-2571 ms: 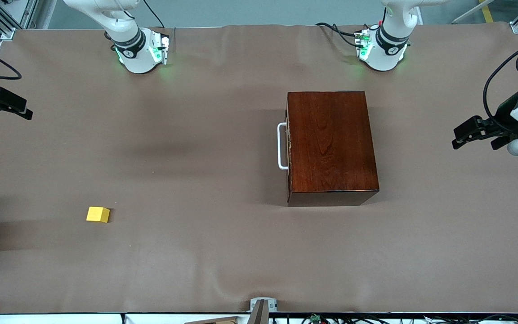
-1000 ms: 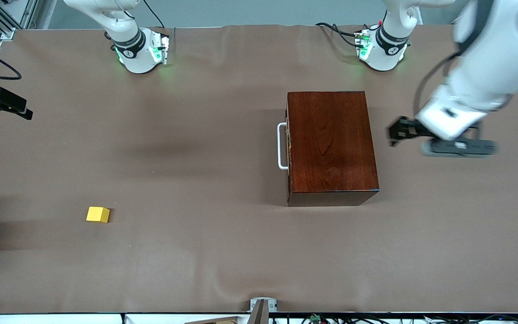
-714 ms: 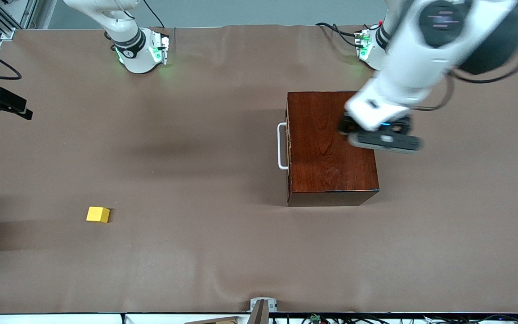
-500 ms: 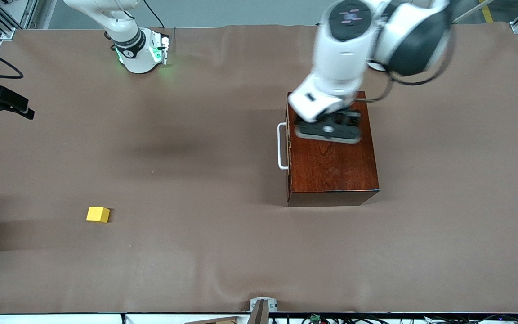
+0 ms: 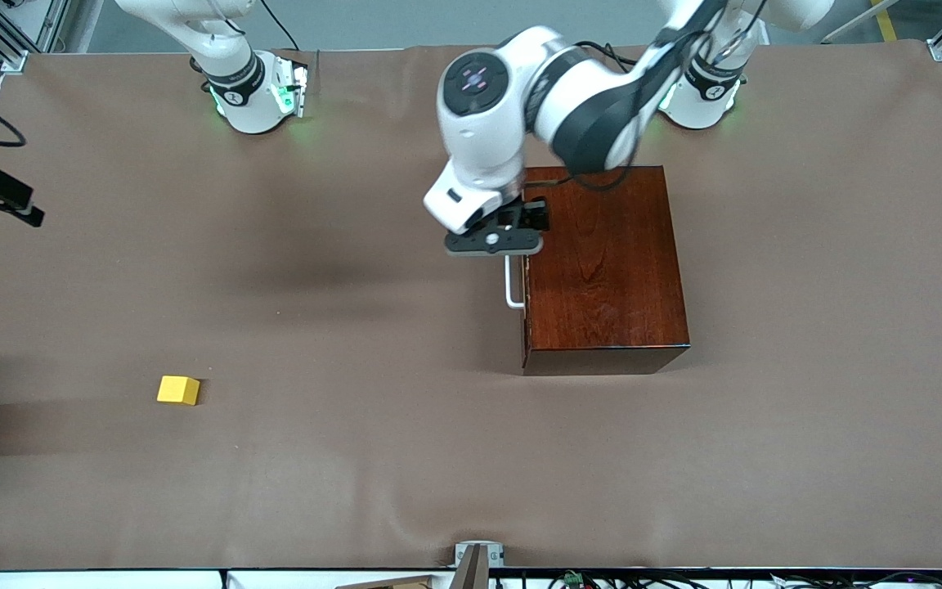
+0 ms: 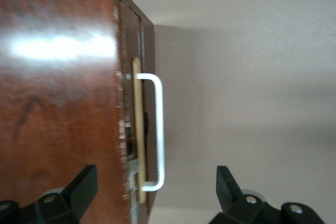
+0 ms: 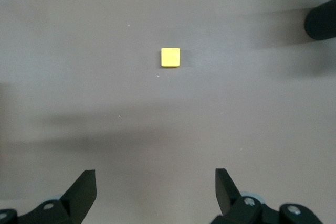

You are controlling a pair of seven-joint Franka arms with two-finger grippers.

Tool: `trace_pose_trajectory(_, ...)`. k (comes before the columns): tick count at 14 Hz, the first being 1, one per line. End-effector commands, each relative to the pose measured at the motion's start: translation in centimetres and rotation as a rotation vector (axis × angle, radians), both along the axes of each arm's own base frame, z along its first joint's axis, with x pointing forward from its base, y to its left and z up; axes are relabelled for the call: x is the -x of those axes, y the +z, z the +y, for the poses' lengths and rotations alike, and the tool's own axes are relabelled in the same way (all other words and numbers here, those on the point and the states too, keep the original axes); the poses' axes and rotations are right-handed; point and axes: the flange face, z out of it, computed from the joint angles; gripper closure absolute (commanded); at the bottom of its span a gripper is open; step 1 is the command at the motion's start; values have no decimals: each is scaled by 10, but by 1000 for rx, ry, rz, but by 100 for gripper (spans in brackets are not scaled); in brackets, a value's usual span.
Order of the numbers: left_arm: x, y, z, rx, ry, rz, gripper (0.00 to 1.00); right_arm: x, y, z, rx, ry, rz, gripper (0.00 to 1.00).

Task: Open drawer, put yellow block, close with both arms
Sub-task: 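Reach the left gripper to the white drawer handle of the wooden box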

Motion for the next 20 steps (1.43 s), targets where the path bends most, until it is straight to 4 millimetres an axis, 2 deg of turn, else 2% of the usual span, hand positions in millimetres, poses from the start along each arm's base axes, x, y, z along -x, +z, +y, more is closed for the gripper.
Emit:
trace_pose_trajectory(1,-1,-20,-20,-43,15,-59,0,3,3,-10,-3,-21,-2,0)
trace_pose_trajectory(4,3,-55,-31,-80,-7,-57,0,3,-3,-13,-5,-28,19,0)
trace_pose_trajectory(7,2,-79,-35,-85,-14,-51,0,1,-12,-36,-7,-68,35,0)
trace_pose_trajectory(9,2,-92,-37,-90,-18,-45,0,-11,-40,-56,-12,-101,74,0)
trace_pose_trajectory(11,2,-102,-36,-104,-20,-35,0,-28,-69,-60,-12,-101,103,0)
trace_pose_trajectory(14,3,-111,-35,-118,-34,-25,0,-48,-105,-62,-13,-101,124,0)
trace_pose_trajectory(17,2,-121,-33,-161,-56,-44,0,-80,-162,-52,-8,-74,126,0)
trace_pose_trajectory(19,2,-127,-33,-170,-58,-37,0,-85,-173,-52,-7,-73,129,0)
trace_pose_trajectory(20,4,-129,-34,-171,-61,-34,0,-90,-188,-53,-3,-74,135,0)
